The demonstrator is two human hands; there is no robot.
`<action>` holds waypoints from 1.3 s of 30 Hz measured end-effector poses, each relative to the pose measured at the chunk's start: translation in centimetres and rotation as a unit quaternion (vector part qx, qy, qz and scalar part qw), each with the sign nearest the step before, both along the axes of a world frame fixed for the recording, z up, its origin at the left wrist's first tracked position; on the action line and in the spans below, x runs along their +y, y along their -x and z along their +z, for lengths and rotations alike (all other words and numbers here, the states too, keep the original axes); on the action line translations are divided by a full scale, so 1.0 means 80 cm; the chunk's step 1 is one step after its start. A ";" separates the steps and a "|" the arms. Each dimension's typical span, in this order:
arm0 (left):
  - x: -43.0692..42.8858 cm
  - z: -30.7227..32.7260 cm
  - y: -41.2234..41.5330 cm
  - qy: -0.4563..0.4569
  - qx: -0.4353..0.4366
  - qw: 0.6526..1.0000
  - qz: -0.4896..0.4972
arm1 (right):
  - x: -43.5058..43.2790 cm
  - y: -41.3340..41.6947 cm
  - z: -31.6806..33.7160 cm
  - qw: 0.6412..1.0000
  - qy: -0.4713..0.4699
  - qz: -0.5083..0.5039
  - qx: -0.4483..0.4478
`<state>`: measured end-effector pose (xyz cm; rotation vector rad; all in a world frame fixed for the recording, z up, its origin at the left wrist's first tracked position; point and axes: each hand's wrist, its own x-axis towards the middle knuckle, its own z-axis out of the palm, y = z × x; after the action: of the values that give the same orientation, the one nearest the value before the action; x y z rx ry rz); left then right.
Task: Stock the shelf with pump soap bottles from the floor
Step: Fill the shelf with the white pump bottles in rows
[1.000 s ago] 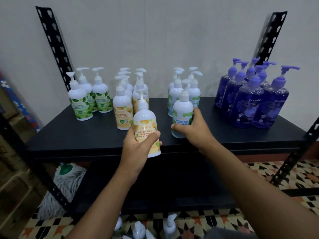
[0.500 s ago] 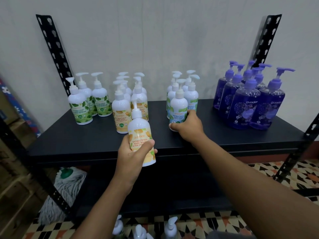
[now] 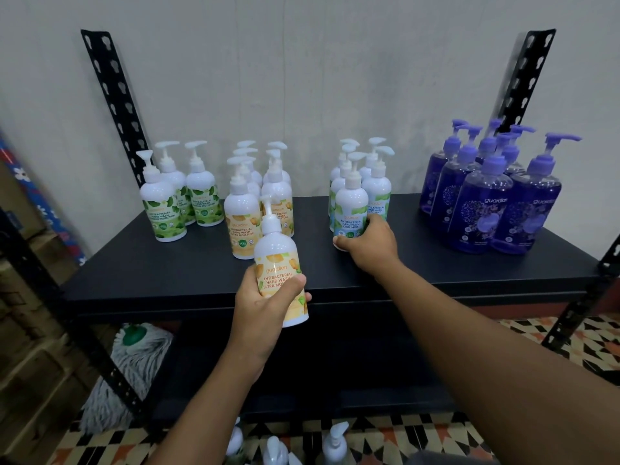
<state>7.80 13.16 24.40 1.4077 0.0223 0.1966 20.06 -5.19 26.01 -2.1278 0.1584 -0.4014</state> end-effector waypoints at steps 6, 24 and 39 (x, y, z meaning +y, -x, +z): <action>0.001 -0.001 0.004 -0.001 -0.002 1.000 0.010 | 0.002 0.011 0.000 1.000 0.008 -0.005 -0.009; 0.025 0.047 -0.045 -0.159 -0.099 0.977 0.101 | 0.019 0.097 -0.039 0.894 0.417 0.108 -0.119; 0.028 -0.005 -0.028 -0.324 -0.063 0.925 0.187 | 0.035 0.098 -0.036 0.899 0.427 0.093 -0.016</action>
<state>10.06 15.37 23.97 2.0419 0.1301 0.6587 12.23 -2.40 23.16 -2.9623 -0.3019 -0.4371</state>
